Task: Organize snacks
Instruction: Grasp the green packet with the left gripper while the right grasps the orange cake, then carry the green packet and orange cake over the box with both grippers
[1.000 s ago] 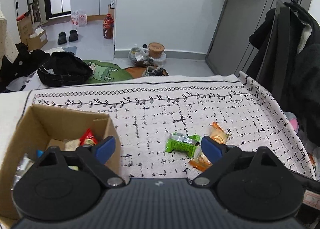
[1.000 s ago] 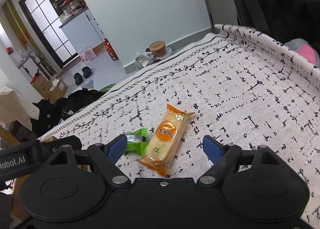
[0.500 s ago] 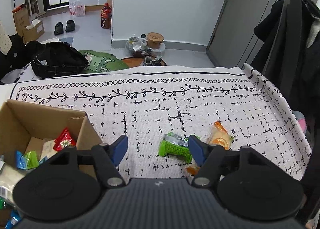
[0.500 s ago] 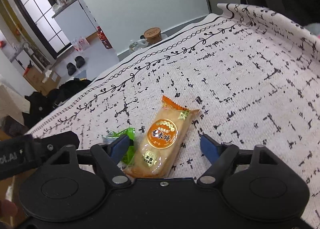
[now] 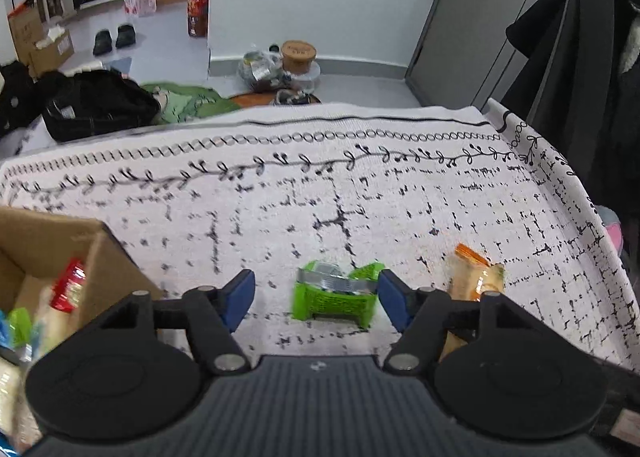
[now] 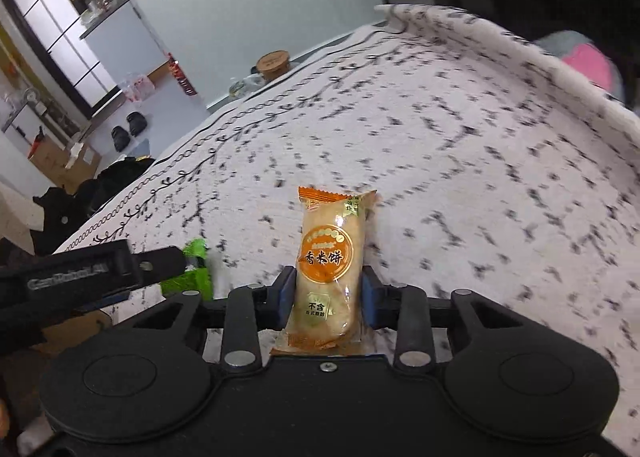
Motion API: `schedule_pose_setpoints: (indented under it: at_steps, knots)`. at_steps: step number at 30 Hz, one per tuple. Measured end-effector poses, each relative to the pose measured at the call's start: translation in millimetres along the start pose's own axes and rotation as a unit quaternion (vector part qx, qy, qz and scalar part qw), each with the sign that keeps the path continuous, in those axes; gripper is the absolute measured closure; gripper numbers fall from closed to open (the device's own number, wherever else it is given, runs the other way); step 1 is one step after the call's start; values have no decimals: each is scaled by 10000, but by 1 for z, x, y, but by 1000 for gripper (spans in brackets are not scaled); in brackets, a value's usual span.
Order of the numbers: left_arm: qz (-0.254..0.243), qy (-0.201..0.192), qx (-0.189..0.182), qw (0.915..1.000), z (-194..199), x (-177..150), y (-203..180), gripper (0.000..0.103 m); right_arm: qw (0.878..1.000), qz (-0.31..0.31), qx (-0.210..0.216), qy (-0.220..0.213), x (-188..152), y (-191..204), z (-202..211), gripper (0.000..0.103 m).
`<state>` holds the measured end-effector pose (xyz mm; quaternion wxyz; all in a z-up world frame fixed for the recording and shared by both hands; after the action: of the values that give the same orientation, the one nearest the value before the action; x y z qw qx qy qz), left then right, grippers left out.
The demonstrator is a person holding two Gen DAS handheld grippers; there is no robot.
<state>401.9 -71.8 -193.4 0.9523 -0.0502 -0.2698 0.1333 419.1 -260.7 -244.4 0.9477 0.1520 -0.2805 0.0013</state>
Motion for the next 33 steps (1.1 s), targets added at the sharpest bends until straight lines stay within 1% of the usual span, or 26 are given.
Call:
schedule_pose_setpoints:
  at_steps: [2,4,8,11,12,13,14,15,17,18,25,33]
  knots:
    - [-3,171,-143,9998,-7,-2,-4,30,10000,18,-72,-13,-4,-5,7,69]
    - [-110,317,-142,9993,-17,-5,-10,30,9999,17,-135,-15,-7,-12,14,69]
    - [-135,338,-5,9993,-30,-7,-12,28,9999,-132,-110,1,-12,-26,23,69]
    - [-83,299,52,9995,-37,-8,-10,29,9998,-156,-132,-19,-12,-31,27,69]
    - [-51,265,96,9996,-37,-9,-9,34,9998,-160,-128,-31,-12,-31,29,69]
    - [-65,234,154,9996,-37,-10,-9,37,9998,-160,-114,-44,-12,-31,30,69]
    - [-121,204,203,9995,-37,-10,-10,48,9998,-148,-102,-61,-12,-29,32,69]
    - [-145,207,238,9994,-37,-11,-10,52,9998,-133,-91,-76,-12,-28,34,69]
    - [-59,214,192,9996,-33,-11,-7,65,9998,-129,-57,-110,-13,-26,37,69]
    - [-29,239,158,9996,-31,-11,-5,68,9998,-131,-46,-128,-13,-25,39,69]
    - [-42,20,5,10000,0,-16,-5,70,9996,-131,20,-250,-17,-17,53,69]
    - [-48,-292,-153,9994,48,-19,-8,70,9987,-46,142,-493,-17,2,78,69]
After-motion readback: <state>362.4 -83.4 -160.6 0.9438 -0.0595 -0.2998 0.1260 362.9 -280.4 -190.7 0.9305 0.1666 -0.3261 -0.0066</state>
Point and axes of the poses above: each gripper's, at about its wrist camera, not at the fingertips, and z roughly against the way its jaws point, y to its left, x to its top, the point moved 4 cm from there along -z, roughly the way its jaws point, and after that the axes turned 4 degrees about y, right-handed, at the moved point
